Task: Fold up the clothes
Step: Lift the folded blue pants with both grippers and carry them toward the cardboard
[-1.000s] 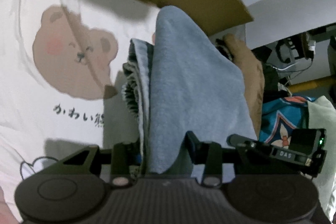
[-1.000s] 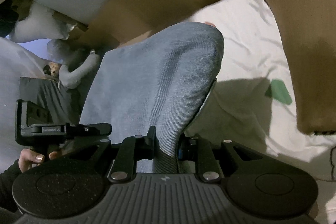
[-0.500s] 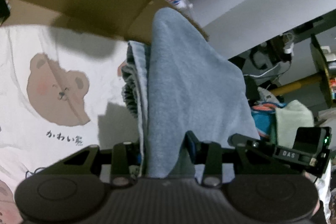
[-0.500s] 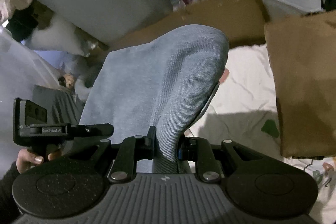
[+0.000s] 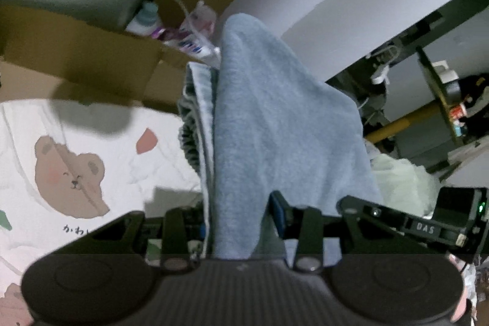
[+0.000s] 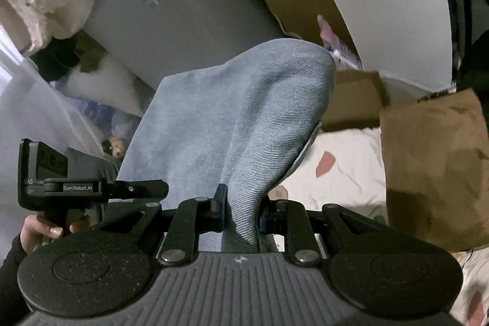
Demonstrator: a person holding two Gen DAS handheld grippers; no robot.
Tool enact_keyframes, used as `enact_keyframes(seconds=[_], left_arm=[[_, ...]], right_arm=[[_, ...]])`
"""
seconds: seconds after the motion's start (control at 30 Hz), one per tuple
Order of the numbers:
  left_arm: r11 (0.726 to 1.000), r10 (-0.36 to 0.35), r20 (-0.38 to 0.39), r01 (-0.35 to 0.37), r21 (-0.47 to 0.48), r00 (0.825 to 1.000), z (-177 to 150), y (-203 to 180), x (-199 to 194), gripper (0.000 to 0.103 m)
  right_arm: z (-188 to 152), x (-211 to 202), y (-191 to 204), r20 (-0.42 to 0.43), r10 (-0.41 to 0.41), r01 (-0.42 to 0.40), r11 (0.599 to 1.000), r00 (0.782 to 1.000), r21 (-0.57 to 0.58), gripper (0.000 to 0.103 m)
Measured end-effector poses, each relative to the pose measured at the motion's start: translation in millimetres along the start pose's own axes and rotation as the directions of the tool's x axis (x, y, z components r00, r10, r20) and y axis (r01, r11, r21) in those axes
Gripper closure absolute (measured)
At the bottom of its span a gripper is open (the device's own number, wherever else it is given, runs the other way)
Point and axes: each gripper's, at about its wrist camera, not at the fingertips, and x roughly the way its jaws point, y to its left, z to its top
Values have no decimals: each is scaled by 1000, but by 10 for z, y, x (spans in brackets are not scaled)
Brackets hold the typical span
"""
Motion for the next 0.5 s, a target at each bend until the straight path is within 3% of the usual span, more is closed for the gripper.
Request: enact_keyframes(seconds=[0.27,0.5], left_arm=[[999,-25,38,24,41,999,218,-503,-310,62],[997,-66,19,65,33,998,229,-792,-196,62]], right_arm=[[320,-563,316,62,-16,19,999,998,-44,84],[448,-953,297,75,-50,53,998,996,-34,84]])
